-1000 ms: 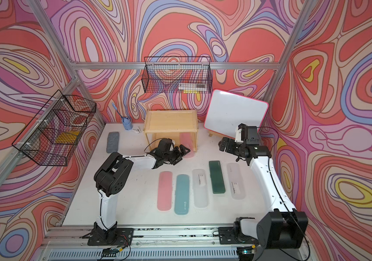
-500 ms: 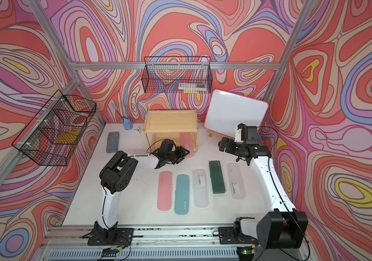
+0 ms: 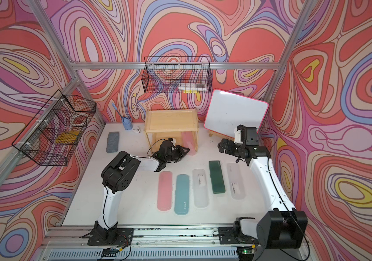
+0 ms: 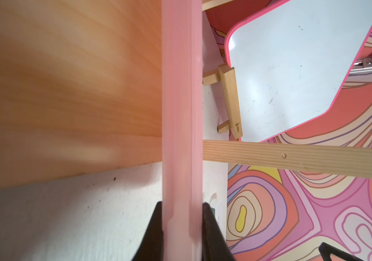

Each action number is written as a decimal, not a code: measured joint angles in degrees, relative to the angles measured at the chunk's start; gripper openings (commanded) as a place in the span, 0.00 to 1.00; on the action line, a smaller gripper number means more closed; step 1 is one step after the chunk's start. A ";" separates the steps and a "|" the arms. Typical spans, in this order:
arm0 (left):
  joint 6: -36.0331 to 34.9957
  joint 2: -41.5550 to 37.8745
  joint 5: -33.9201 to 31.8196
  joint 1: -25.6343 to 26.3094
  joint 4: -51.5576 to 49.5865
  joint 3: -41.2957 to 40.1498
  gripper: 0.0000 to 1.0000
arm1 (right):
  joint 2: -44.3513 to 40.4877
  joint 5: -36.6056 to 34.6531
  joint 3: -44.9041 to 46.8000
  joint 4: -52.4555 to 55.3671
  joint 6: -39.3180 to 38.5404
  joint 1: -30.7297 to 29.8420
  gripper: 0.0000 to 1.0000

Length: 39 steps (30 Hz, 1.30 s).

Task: Remove the pencil cases from the shelf
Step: Pick up the pencil case from the shelf.

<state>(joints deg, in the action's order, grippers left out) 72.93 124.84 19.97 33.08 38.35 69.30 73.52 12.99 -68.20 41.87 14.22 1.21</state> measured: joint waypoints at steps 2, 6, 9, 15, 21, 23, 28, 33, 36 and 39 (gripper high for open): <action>-0.02 -0.85 -0.33 0.04 0.70 -1.44 0.12 | 0.00 0.28 0.15 -0.26 0.02 0.00 0.98; -0.02 -3.91 -0.94 0.07 1.11 -5.66 0.12 | -0.02 1.31 1.31 -1.22 0.37 0.00 0.98; -0.02 -7.04 -1.11 0.17 1.53 -9.68 0.11 | -0.02 2.29 2.14 -1.68 0.85 0.00 0.98; 0.44 -14.84 2.54 1.22 3.21 -18.49 0.05 | -2.25 11.93 5.90 -6.51 3.56 0.02 0.98; 2.93 -26.27 9.27 6.21 12.63 -28.35 0.00 | -6.01 35.80 18.58 -32.94 20.48 0.11 0.98; 5.40 -28.15 12.13 6.91 19.34 -31.50 0.00 | -4.85 41.48 20.65 -41.83 26.56 0.15 0.98; 11.43 -29.09 17.94 6.82 31.12 -37.88 0.00 | -1.79 49.99 21.42 -55.91 35.58 0.15 0.98; 13.22 -34.34 22.23 6.86 33.59 -44.13 0.00 | -1.75 52.94 22.34 -59.32 37.09 0.15 0.98; 13.55 -38.21 24.15 6.91 34.58 -44.37 0.00 | -1.75 53.11 22.71 -57.77 35.32 0.15 0.98; 13.55 -41.55 25.55 6.91 36.06 -43.76 0.00 | -1.70 52.81 23.26 -54.99 32.94 0.15 0.98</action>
<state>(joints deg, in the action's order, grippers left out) 86.48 83.29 45.52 39.99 74.41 25.54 71.81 65.80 -44.95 -13.13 47.16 1.37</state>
